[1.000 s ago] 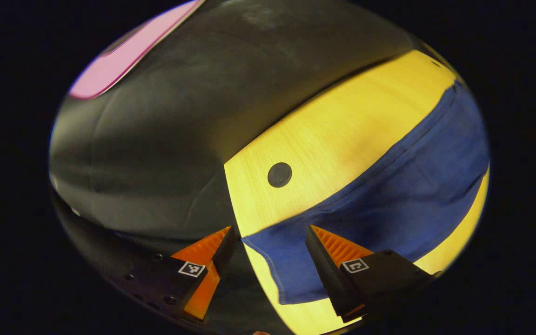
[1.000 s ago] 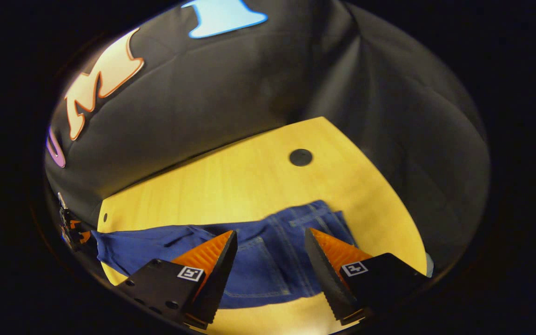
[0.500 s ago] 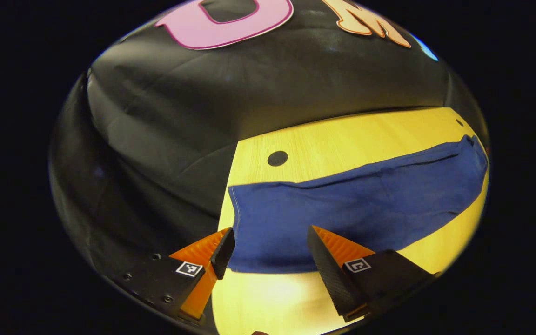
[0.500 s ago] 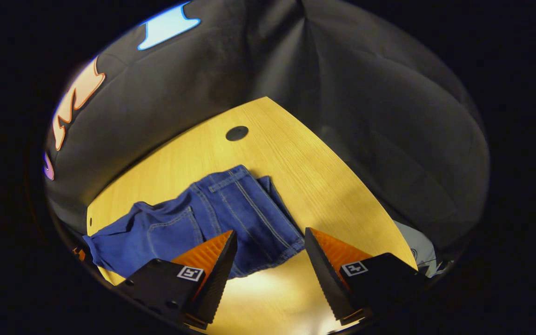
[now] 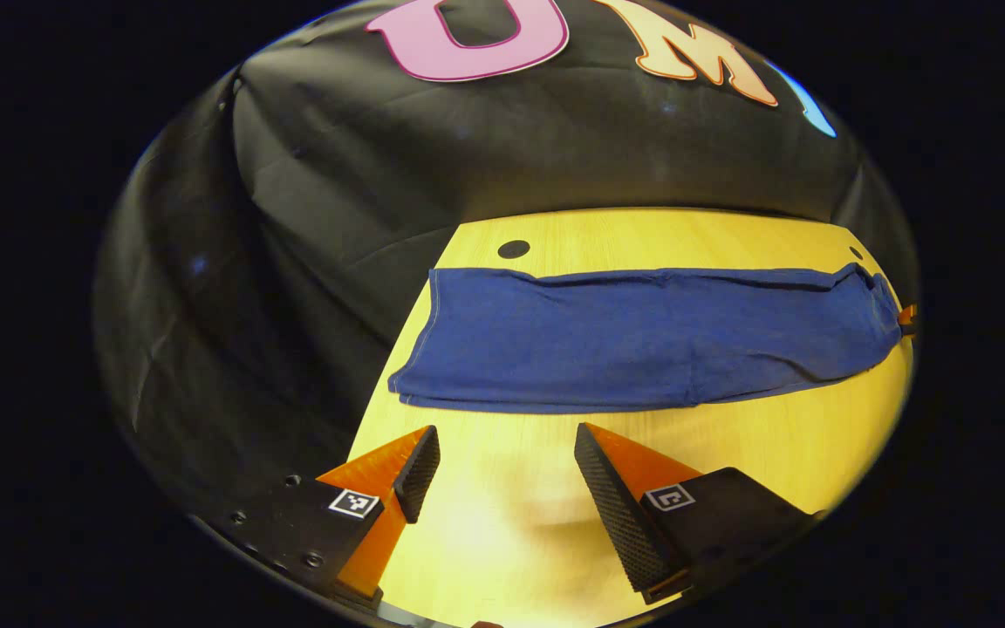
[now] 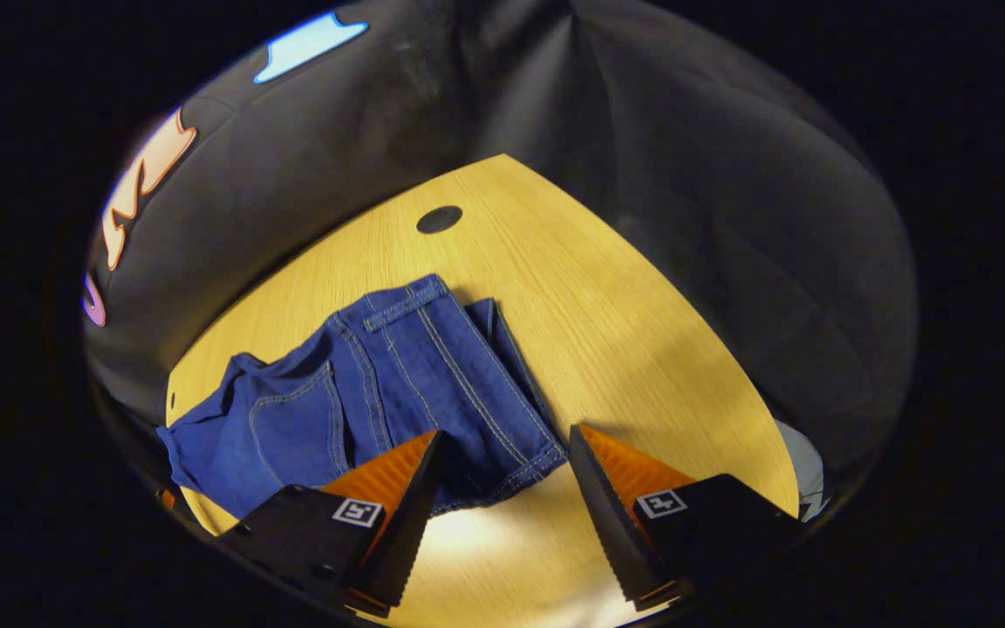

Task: Grasp the waist and the cuffs of the jeans and fold them to make the two legs overlap; first hold the waist and fold one-third of the jeans toward the cuffs, then hold the cuffs and fold the remaining one-third in the same direction to finish folding.

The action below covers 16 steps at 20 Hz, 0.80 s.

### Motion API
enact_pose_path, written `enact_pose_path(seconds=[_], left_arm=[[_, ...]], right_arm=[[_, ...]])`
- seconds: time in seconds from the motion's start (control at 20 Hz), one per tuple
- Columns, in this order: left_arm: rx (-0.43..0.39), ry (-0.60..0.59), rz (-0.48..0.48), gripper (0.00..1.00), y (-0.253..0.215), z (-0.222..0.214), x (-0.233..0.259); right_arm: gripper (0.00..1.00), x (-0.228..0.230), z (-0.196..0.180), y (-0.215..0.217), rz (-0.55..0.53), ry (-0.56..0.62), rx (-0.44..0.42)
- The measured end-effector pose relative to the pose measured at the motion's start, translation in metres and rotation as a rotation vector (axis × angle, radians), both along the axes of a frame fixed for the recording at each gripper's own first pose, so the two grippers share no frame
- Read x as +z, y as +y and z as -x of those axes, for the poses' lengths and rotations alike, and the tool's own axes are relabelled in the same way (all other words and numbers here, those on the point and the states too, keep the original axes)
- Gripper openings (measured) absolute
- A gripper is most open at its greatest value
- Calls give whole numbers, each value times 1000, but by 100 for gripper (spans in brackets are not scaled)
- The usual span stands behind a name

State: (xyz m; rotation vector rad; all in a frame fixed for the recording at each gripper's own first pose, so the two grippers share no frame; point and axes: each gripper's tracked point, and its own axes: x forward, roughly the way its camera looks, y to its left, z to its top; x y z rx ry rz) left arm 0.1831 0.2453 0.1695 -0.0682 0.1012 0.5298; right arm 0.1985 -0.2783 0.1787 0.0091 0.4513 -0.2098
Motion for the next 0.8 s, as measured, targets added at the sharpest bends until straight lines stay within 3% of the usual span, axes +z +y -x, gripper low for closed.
enact_pose_path(seconds=[0.15,0.25,0.45,0.6,0.7,0.8], left_arm=[[1,-55,33,95,-1,-1,11],[-5,-71,62,95,-1,-3,10],[-13,-55,69,95,-2,-2,8],[-21,-68,87,95,-1,-3,7],[-13,-83,122,95,0,-3,8],[4,-96,151,95,2,-3,9]], right_arm=[[80,-9,-2,12,38,0,55],[55,-9,0,16,51,-38,29],[24,-9,-1,18,-45,-81,-16],[10,-1,-2,18,-95,-104,-53],[2,0,3,19,-66,-111,-57],[4,10,6,23,-27,-150,-57]])
